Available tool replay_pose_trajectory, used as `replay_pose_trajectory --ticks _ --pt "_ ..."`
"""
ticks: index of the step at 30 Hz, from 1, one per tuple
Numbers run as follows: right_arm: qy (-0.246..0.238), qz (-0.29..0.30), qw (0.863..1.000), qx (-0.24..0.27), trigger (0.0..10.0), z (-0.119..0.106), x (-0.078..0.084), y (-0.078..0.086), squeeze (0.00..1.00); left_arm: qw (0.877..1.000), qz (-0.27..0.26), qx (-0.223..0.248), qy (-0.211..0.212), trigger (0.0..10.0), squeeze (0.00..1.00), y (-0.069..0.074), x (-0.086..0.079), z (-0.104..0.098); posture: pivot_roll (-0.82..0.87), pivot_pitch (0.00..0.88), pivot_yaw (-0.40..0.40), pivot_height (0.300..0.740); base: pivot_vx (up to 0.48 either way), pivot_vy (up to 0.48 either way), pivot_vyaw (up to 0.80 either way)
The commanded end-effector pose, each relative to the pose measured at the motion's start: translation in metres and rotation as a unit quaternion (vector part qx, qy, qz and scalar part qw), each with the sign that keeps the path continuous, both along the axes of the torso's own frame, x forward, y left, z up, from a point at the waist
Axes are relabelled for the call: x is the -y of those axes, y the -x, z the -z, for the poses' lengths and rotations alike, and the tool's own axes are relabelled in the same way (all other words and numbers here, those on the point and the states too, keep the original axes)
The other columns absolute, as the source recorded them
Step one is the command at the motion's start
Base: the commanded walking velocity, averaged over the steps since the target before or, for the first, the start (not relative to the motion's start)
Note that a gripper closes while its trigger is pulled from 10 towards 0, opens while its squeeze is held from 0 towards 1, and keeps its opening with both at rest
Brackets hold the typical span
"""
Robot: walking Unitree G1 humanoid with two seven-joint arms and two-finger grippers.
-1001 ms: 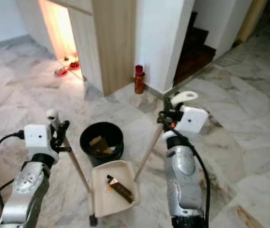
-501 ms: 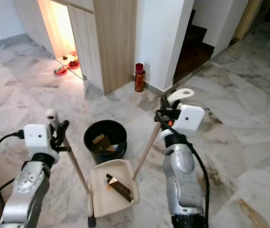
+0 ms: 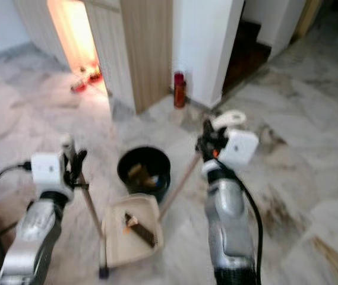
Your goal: Sweep floor
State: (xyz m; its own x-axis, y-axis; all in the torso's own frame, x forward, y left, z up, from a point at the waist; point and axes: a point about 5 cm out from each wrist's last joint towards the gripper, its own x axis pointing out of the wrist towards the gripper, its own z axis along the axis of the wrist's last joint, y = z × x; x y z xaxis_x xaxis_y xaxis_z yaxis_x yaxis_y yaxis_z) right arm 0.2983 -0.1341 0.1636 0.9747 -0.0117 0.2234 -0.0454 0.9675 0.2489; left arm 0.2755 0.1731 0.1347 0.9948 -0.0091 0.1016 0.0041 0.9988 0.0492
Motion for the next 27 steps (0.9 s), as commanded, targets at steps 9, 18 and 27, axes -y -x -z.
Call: replay_pose_trajectory --ticks 9,18,27 --pt "-0.009 0.028 0.997 0.077 10.0 -0.04 0.003 -0.006 0.0 1.0 -0.002 0.024 -0.004 10.0 0.0 -0.003 -0.001 -0.01 0.06 0.0 -0.008 0.74 0.0 0.0 0.0" --pt "-0.025 0.029 0.989 0.14 10.0 -0.079 0.002 -0.007 0.0 1.0 0.0 0.025 0.0 10.0 0.0 -0.003 0.001 -0.01 0.06 0.0 -0.012 0.74 0.0 0.0 0.0" --pt "-0.026 0.025 0.981 0.19 10.0 -0.11 0.0 -0.014 0.0 0.999 0.005 0.027 -0.027 10.0 0.0 -0.003 0.003 -0.009 0.1 0.0 -0.044 0.74 0.0 0.0 0.0"
